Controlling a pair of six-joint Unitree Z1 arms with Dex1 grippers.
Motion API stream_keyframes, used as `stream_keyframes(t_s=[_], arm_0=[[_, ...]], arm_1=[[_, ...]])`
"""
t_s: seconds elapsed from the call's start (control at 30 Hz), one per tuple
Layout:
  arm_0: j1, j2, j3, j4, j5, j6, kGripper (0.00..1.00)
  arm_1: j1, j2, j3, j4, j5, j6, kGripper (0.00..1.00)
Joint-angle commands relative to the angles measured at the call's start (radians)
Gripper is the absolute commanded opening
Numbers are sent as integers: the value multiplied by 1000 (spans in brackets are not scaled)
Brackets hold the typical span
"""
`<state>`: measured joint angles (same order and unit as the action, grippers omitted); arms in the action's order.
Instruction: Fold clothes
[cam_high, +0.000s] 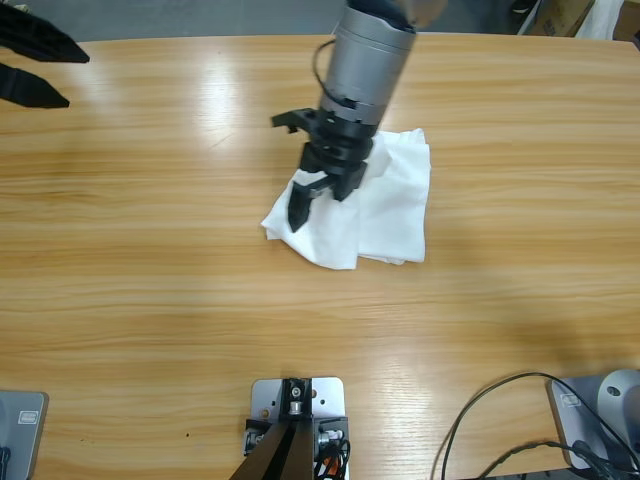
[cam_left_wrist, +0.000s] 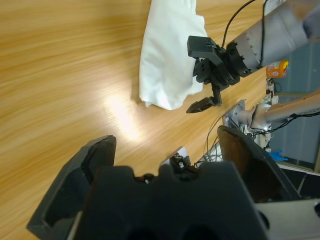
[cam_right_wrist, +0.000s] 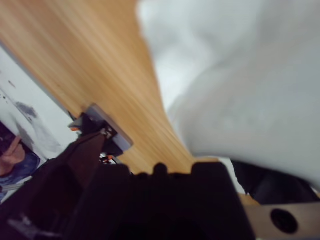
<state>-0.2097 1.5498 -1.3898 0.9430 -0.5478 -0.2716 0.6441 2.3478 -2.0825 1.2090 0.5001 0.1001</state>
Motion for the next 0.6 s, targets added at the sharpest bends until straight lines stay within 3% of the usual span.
stream_keyframes(t_s=[0.03,0.17,0.27,0.4,0.6], arm_0=[[64,-73,63,54,-26,60,798],[69,-99,67,78,-26,71,798],[74,-110,73,87,-26,75,798],[75,-113,92,83,-39,77,798],[66,-90,129,72,-80,72,798]], arm_1=[[37,69,-54,99,-34,34,991],[-29,42,-17,176,-183,59,1000],[-157,-28,52,164,-198,65,1000],[-215,-45,12,161,-176,38,1000],[-222,-49,-27,115,-7,31,996]])
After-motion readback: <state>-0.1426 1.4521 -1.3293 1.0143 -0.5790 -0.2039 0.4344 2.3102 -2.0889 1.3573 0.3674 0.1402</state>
